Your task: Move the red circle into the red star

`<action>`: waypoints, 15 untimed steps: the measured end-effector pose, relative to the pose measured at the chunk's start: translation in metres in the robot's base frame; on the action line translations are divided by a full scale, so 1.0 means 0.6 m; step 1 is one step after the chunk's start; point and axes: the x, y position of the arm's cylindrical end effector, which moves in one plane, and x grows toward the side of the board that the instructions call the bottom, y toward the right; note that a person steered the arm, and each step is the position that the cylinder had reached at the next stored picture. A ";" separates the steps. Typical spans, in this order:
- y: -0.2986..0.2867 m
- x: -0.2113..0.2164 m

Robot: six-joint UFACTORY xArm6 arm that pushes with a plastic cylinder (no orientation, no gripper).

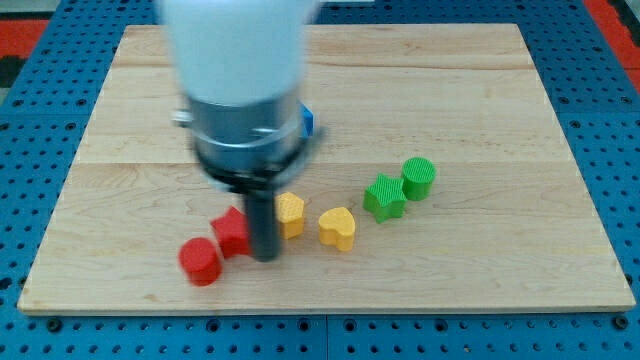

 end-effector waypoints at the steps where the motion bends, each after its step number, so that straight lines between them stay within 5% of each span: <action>1: -0.053 -0.036; 3: -0.121 -0.031; 7: 0.023 0.108; 12: -0.314 0.081; 15: -0.251 -0.024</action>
